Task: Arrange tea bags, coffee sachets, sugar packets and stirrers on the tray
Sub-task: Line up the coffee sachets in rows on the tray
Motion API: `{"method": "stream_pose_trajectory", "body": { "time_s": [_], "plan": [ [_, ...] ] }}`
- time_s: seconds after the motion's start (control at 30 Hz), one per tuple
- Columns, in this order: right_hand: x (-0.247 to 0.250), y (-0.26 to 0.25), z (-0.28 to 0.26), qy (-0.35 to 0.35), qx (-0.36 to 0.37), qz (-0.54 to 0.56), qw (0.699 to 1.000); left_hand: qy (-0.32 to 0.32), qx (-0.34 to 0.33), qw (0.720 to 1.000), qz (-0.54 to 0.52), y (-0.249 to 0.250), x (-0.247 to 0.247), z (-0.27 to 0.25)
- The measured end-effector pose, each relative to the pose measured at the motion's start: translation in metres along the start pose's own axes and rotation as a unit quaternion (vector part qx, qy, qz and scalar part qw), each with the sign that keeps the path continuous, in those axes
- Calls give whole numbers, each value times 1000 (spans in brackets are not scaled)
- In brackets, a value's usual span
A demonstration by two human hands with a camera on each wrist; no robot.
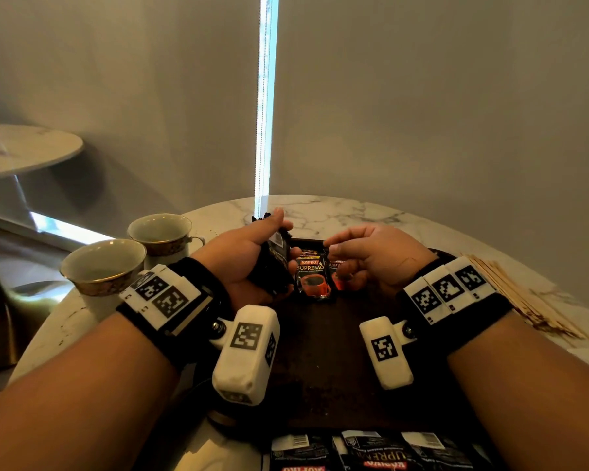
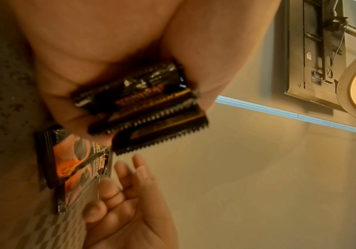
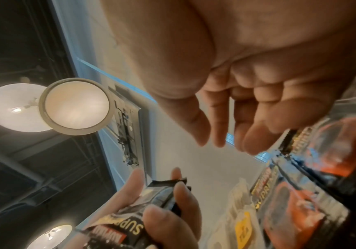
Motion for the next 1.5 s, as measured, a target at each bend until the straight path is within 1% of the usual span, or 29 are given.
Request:
{"method": "stream_pose_trajectory", "body": {
  "time_s": [0.1, 0.17, 0.27, 0.33, 0.4, 0.47, 0.6, 0.77, 0.87, 1.0, 1.2, 1.33, 1.4, 1.47, 1.5],
  "plan": [
    [-7, -16, -5, -33, 82, -12, 996, -7, -11, 1000, -28, 0, -3, -2],
    [-15, -26, -12, -59, 123, -19, 990, -17, -24, 998, -51, 2, -6, -4],
    [-25, -36, -24, -92, 158, -36, 982, -23, -55, 993, -97, 8, -5, -6],
    [-29, -39, -31, -102, 175, -59, 978, -33, -70, 992, -101, 11, -7, -6],
    [-30, -42, -35, -102, 189, -75, 974, -37, -70, 992, -100, 12, -8, -6],
    [-30, -43, -36, -97, 195, -81, 972, -43, -57, 992, -101, 11, -7, -6],
    [-27, -44, -34, -110, 193, -96, 970, -62, -33, 996, -58, 7, -10, -6],
    [-29, -45, -39, -138, 191, -110, 965, -53, -43, 997, -39, 8, -10, -7],
    [-29, -45, -38, -127, 198, -130, 963, -39, -50, 998, -27, 8, -9, -7],
    [-26, -45, -37, -107, 212, -139, 962, -46, -43, 998, -15, 7, -9, -8],
    [-27, -46, -40, -102, 234, -133, 958, -41, -58, 997, -22, 8, -8, -4],
    [-24, -50, -41, -105, 256, -79, 958, -64, -41, 997, -27, 6, -10, -4],
    [-19, -50, -39, -98, 249, -45, 962, -66, -39, 997, -33, 5, -9, -3],
    [-12, -50, -36, -66, 246, -17, 967, -63, -33, 997, -34, 2, -8, -1],
    [-6, -50, -32, -39, 252, -4, 967, -59, -31, 997, -38, 1, -7, 0]
  ]
}}
Point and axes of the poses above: each hand's wrist, its own z-axis towards the middle knuckle, its own x-axis out of the back of the hand, y = z × x, the point moved 7 cm from there along z, towards the middle knuckle, and after that the axes turned 14 degrees about z, right-handed, at the moved point
